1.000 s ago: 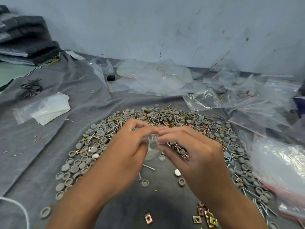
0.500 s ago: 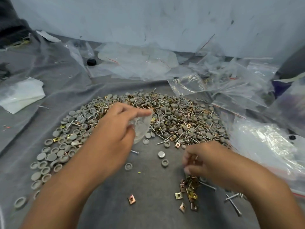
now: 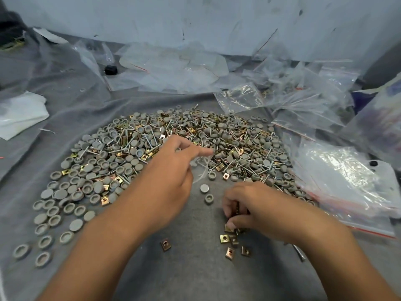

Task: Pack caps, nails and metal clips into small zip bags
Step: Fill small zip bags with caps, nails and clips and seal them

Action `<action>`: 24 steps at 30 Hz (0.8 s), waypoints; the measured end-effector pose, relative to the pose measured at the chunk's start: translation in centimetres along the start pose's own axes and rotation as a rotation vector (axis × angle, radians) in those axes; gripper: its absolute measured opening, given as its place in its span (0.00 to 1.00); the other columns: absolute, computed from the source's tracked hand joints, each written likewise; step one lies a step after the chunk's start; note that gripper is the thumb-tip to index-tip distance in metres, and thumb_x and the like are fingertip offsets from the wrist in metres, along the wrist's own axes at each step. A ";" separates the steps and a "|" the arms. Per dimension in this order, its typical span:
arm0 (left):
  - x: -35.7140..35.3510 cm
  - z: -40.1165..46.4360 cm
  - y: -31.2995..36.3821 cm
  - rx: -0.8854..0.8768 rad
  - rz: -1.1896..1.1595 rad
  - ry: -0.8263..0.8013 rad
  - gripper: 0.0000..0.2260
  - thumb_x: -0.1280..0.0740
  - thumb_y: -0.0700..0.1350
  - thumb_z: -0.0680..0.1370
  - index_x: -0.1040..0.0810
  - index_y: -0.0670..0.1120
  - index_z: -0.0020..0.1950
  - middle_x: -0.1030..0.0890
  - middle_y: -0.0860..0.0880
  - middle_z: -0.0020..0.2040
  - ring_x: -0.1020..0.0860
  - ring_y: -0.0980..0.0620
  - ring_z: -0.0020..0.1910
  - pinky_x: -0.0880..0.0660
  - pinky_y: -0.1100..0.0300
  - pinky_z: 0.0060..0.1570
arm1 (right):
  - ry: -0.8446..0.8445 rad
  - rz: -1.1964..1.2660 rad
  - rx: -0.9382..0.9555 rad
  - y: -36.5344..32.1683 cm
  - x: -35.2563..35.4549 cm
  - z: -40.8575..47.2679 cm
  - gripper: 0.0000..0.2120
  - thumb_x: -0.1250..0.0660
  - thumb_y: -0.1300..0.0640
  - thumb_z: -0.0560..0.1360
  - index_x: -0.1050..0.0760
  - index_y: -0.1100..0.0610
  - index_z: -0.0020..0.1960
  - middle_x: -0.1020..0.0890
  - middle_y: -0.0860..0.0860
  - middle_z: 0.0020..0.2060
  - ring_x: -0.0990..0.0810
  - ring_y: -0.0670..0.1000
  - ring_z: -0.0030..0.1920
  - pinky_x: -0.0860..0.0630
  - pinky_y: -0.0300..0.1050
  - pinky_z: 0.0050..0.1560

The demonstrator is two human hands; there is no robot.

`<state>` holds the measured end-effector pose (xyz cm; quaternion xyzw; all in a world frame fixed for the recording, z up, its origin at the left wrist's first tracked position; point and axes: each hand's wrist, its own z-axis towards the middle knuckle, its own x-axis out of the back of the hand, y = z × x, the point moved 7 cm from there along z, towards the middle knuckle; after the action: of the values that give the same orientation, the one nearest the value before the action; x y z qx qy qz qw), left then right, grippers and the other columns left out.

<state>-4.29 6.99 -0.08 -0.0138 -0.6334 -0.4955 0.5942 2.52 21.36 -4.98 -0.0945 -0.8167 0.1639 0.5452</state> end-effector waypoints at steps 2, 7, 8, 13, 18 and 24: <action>0.0 -0.1 0.0 -0.002 0.003 0.002 0.23 0.41 0.38 0.82 0.28 0.62 0.71 0.34 0.65 0.56 0.33 0.74 0.55 0.37 0.81 0.50 | 0.009 0.043 -0.013 0.4 -0.1 0.0 0.08 0.26 0.52 0.76 0.25 0.45 0.50 0.21 0.41 0.45 0.23 0.39 0.44 0.24 0.36 0.43; 0.2 -0.2 -0.1 0.004 0.004 0.000 0.23 0.41 0.38 0.82 0.28 0.61 0.71 0.34 0.66 0.54 0.32 0.71 0.55 0.36 0.80 0.50 | 0.084 0.191 -0.033 1.5 0.6 0.1 0.11 0.28 0.53 0.78 0.27 0.40 0.53 0.19 0.38 0.46 0.21 0.36 0.46 0.24 0.36 0.45; 0.1 -0.2 0.0 0.004 0.011 0.001 0.23 0.41 0.38 0.82 0.28 0.61 0.71 0.34 0.66 0.55 0.31 0.70 0.55 0.35 0.79 0.50 | 0.102 0.199 -0.035 1.7 0.9 0.1 0.10 0.29 0.52 0.78 0.27 0.39 0.52 0.20 0.36 0.46 0.22 0.35 0.47 0.25 0.34 0.45; 0.0 -0.3 0.1 0.002 0.014 0.000 0.22 0.41 0.41 0.82 0.30 0.64 0.71 0.35 0.67 0.56 0.28 0.63 0.52 0.29 0.69 0.51 | 0.161 0.598 0.045 1.7 2.5 0.2 0.07 0.32 0.56 0.80 0.23 0.44 0.53 0.16 0.41 0.47 0.16 0.42 0.46 0.19 0.40 0.45; -0.3 -0.2 0.0 -0.008 -0.034 -0.007 0.22 0.39 0.41 0.82 0.30 0.64 0.71 0.35 0.68 0.55 0.28 0.68 0.51 0.31 0.72 0.44 | 0.281 1.177 0.188 0.2 4.2 0.5 0.08 0.30 0.59 0.73 0.21 0.56 0.52 0.14 0.52 0.45 0.14 0.51 0.48 0.21 0.39 0.41; -0.5 -0.3 0.3 -0.009 -0.088 -0.035 0.21 0.31 0.48 0.78 0.32 0.70 0.62 0.34 0.67 0.56 0.24 0.60 0.43 0.26 0.64 0.43 | 0.607 1.073 0.349 -1.5 6.1 -0.4 0.09 0.26 0.59 0.72 0.17 0.52 0.51 0.13 0.53 0.47 0.14 0.47 0.47 0.20 0.38 0.43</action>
<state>-3.69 7.23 -0.36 0.0025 -0.6415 -0.5238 0.5605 0.57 22.10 1.00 -0.4422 -0.4264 0.5103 0.6018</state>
